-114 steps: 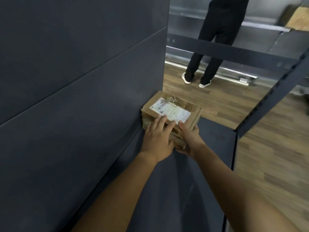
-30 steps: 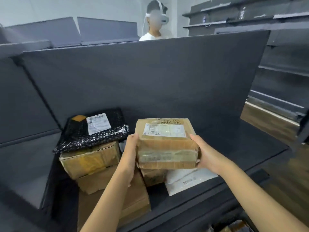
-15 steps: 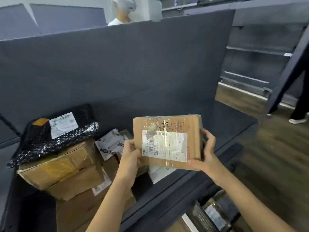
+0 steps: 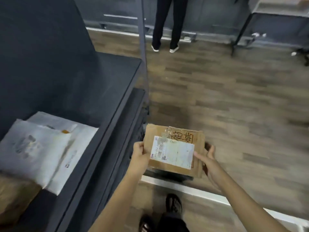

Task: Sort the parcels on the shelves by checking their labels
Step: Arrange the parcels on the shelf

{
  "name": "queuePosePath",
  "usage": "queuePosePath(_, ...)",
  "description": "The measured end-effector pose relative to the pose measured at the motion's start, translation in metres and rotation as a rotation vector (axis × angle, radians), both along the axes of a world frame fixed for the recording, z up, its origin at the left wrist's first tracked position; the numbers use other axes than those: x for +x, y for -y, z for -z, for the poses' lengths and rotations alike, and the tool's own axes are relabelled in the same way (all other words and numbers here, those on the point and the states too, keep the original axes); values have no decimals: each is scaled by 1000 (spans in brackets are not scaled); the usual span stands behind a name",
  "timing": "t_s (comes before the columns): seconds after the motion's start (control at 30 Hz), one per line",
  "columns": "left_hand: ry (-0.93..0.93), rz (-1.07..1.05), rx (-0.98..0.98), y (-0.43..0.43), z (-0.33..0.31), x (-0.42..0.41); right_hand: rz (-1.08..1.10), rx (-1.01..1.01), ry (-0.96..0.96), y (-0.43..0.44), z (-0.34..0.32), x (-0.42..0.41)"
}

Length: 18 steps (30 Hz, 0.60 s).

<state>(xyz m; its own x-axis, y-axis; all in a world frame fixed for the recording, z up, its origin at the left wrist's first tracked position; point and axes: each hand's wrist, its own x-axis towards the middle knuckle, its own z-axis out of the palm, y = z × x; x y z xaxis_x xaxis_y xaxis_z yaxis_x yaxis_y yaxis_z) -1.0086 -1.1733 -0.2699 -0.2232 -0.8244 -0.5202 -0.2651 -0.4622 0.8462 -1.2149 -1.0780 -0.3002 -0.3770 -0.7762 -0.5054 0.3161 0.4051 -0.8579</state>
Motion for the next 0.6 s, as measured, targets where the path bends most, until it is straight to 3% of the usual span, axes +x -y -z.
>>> queuePosePath(0.17, 137, 83, 161, -16, 71, -46, 113, 177, 21, -28, 79, -25)
queuePosePath(0.37, 386, 151, 257, -22, 198, -75, 160, 345, 32, -42, 193, -37)
queuePosePath(0.6, 408, 183, 432, 13, 316, -95, 207, 437, 199, -10, 299, -49)
